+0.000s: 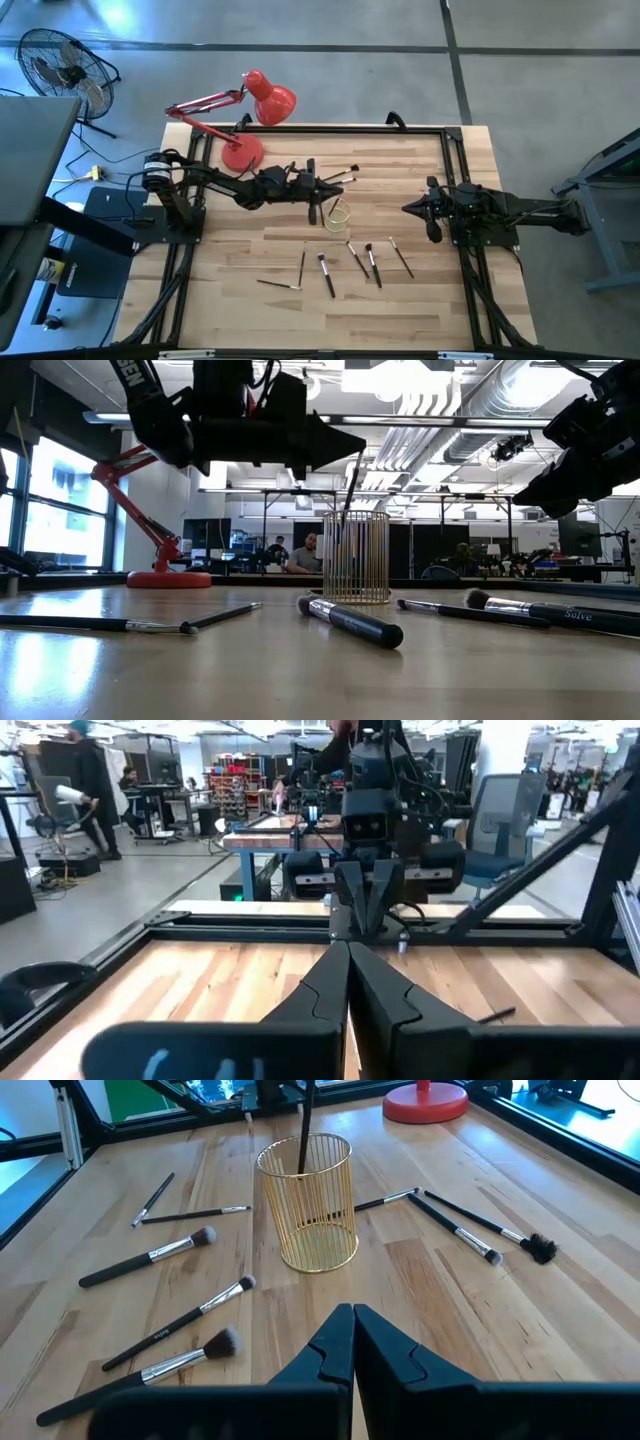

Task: Put items in baskets/containers
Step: Put the eyeshadow brush into the wire organizer

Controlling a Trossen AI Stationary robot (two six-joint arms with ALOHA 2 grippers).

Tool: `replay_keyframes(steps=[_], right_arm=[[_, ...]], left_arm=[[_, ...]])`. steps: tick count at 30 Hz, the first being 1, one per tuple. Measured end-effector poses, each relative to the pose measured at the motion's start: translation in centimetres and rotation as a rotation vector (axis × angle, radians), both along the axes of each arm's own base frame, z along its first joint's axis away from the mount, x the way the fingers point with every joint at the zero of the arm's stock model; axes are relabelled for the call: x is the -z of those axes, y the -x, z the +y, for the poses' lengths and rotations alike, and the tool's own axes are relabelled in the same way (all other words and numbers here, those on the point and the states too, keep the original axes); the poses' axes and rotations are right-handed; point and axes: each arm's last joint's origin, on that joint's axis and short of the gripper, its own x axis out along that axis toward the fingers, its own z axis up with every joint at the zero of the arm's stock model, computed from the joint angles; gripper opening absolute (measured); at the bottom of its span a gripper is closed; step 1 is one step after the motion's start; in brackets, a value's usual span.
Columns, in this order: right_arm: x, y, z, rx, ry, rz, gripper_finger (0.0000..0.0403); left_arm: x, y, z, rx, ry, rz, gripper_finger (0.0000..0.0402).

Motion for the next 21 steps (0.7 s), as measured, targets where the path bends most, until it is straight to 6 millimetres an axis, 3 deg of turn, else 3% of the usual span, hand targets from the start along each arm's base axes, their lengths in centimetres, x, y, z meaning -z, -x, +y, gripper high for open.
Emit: replay_keyframes(steps=[12,17,21], right_arm=[[0.0,0.0,0.0,0.0,0.0,0.0,0.0],[0.0,0.0,0.0,0.0,0.0,0.0,0.0001],[0.0,0.0,0.0,0.0,0.0,0.0,0.0001]], left_arm=[[0.2,0.0,0.0,0.003,-0.005,0.02,0.0092],[0.1,0.0,-0.3,0.003,-0.004,0.018,0.0103],[-1.4,0.5,-0.9,-0.035,-0.001,0.013,0.0104]])
